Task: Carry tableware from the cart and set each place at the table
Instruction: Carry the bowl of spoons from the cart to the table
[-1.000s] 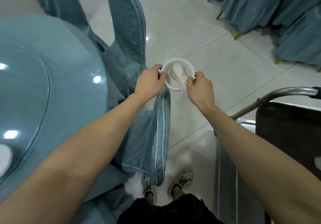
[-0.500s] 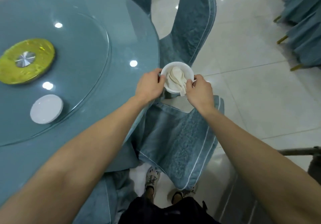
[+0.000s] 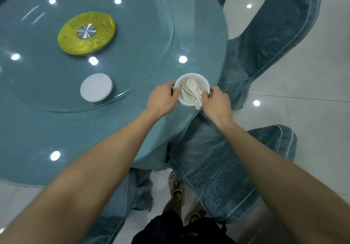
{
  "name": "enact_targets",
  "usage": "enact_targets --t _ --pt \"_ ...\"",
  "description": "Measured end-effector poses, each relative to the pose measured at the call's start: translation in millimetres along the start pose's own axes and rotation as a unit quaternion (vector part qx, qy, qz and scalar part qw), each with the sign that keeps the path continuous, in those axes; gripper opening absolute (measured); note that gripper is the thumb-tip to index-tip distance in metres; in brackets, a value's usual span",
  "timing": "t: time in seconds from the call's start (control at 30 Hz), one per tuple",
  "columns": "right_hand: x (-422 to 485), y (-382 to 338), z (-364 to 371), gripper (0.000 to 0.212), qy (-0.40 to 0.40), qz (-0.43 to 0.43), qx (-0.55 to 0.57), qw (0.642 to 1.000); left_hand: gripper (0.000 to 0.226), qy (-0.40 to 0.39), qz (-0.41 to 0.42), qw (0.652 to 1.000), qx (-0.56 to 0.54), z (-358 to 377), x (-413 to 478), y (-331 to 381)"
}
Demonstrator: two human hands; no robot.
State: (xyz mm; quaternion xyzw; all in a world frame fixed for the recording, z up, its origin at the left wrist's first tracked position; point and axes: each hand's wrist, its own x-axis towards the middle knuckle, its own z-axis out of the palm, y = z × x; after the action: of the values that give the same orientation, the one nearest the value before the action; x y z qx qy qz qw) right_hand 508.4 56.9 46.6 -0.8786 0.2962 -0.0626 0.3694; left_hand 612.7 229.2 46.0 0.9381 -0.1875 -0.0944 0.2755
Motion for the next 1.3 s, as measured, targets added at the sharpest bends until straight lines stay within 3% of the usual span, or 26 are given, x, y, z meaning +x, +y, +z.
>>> enact_targets --t 0.33,0.77,1.3 --pt "34.3 -52.3 80.5 0.035 -0.053 -0.033 -0.010 0.998 0.031 0.019 -0.054 0.998 0.005 -32.2 23.6 -86.1" --pt "104.6 -149.1 206.8 0.033 -0.117 -0.016 -0.008 0.993 0.031 0.014 -0.120 0.993 0.008 -93.5 108.1 -209.5" --pt "132.3 -183.2 249.3 0.032 -0.148 -0.036 -0.039 0.988 0.027 0.044 -0.139 0.988 0.052 -105.4 135.7 -258.7"
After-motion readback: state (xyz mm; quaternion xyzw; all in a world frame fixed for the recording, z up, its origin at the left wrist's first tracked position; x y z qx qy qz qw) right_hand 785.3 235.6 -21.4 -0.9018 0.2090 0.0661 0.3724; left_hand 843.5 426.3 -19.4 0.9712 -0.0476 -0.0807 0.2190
